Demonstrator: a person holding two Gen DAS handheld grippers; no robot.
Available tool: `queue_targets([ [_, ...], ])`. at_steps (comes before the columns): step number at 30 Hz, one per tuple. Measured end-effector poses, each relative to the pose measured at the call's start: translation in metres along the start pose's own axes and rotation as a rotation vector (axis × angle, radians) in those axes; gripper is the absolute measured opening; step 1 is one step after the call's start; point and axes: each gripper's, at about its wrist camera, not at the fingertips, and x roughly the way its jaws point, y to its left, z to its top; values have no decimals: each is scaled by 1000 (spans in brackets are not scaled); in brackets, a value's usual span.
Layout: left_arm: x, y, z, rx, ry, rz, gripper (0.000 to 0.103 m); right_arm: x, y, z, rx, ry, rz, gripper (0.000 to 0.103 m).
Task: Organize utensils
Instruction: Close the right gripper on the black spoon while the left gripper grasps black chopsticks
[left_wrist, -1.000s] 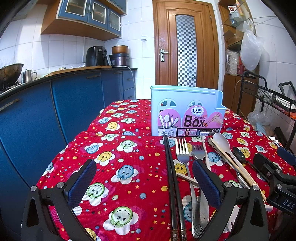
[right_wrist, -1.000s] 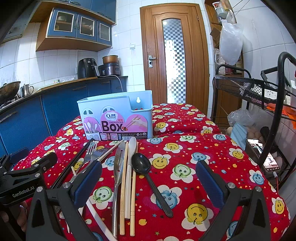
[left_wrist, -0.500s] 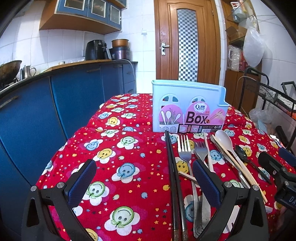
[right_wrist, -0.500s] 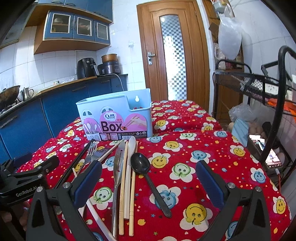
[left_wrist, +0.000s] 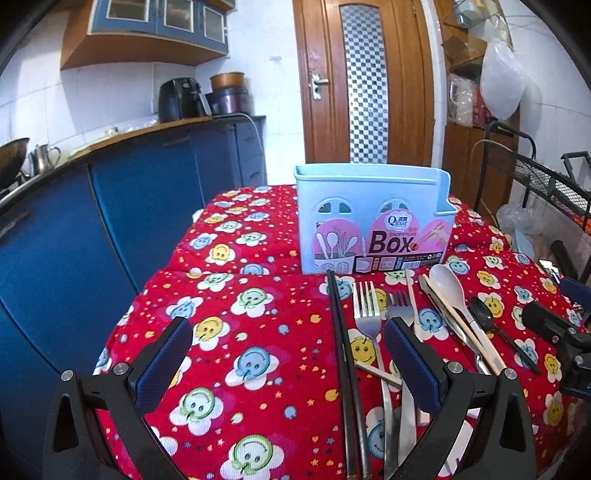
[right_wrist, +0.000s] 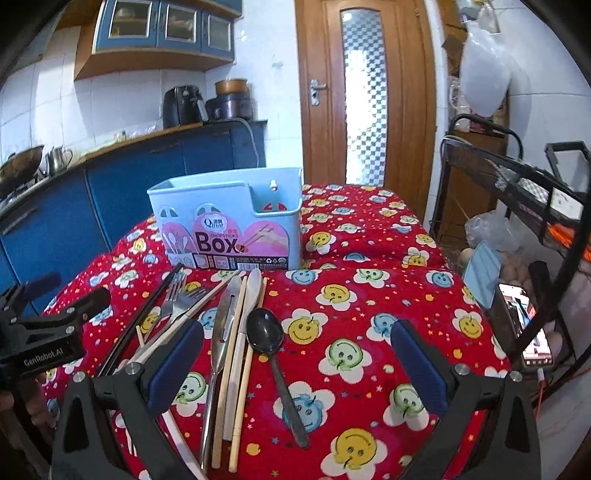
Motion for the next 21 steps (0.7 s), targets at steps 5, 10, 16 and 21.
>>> queue_targets([
  [5, 11, -1, 11, 12, 61, -48, 103, 14, -4, 11, -24, 87, 34, 100],
  [10, 28, -2, 15, 13, 147, -87, 93, 31, -5, 17, -43, 187, 75, 85],
  [16, 51, -4, 12, 21, 276, -124, 80, 46, -2, 20, -76, 293, 120, 67],
  [21, 64, -8, 11, 59, 355, -130, 72, 54, 2, 19, -132, 374, 126, 53],
])
